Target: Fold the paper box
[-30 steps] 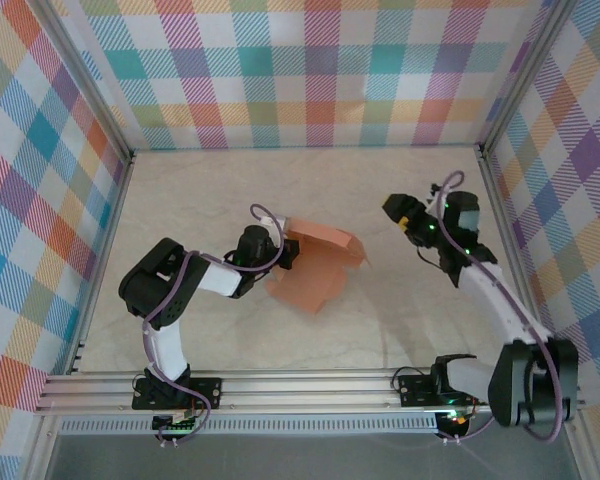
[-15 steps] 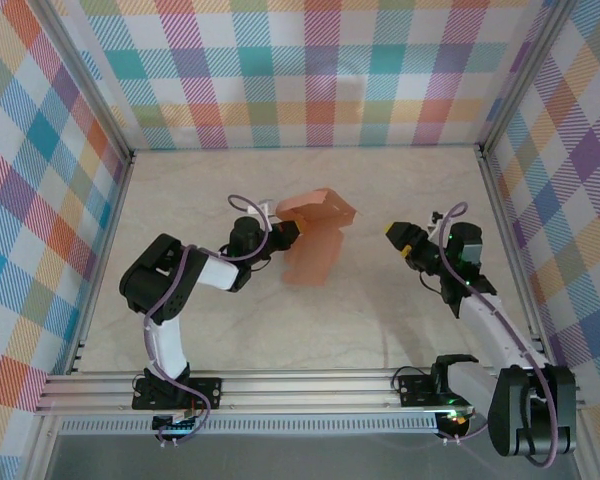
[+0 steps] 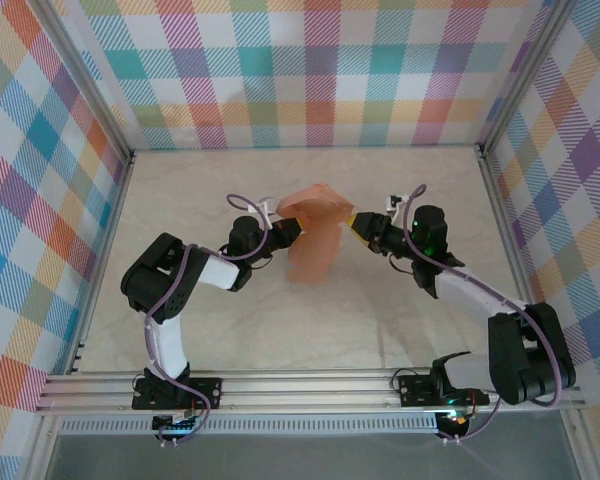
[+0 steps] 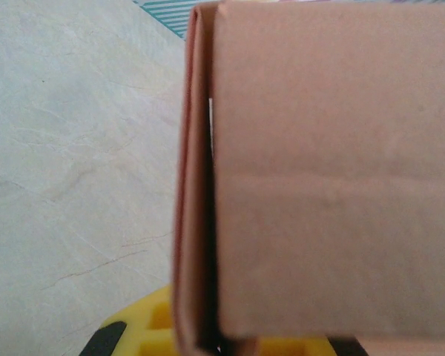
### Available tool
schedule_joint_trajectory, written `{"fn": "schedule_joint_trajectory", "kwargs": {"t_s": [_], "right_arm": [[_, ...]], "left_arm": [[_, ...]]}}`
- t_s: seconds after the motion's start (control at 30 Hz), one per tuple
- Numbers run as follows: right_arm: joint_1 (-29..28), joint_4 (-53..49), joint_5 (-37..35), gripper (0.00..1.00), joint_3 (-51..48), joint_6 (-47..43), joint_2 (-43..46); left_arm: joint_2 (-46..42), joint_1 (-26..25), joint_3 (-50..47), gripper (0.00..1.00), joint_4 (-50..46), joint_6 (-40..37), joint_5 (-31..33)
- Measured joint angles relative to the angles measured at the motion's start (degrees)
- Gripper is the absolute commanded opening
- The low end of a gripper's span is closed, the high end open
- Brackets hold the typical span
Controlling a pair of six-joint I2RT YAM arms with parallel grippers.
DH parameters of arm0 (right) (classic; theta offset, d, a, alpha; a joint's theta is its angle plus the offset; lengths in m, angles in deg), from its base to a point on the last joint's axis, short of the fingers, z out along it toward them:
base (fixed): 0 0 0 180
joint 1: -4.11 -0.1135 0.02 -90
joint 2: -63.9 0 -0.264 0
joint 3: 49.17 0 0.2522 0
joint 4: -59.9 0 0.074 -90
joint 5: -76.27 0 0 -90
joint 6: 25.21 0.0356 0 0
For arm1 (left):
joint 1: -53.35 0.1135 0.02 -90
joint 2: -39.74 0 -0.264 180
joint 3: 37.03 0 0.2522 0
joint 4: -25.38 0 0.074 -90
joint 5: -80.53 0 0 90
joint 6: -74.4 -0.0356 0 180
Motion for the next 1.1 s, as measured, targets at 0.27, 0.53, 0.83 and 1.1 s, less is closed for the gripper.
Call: {"fn": "schedule_joint_trajectory", "kwargs": {"t_s": [0.27, 0.53, 0.83, 1.1], "right_arm": [[-1.42, 3.69, -0.02, 0.39, 2.86, 2.25, -4.83], [-2.03, 2.69, -0.33, 0.17, 4.13, 3.15, -6.51], [-2.03, -2.19, -1.99, 0.25, 4.37, 3.34, -6.49], [-2.03, -3.74, -2.6, 0.01, 4.59, 2.99, -6.47]], "left_arm": [[0.0, -0.02, -0.04, 0.0, 0.02, -0.04, -0.39], [0.0, -0.04, -0.11, 0.0, -0.09, -0.85, -0.11], [0.0, -0.04, -0.39, 0.0, -1.11, -2.84, 1.79], [0.0, -0.04, -0.42, 0.0, -2.54, -3.28, 3.1]]}}
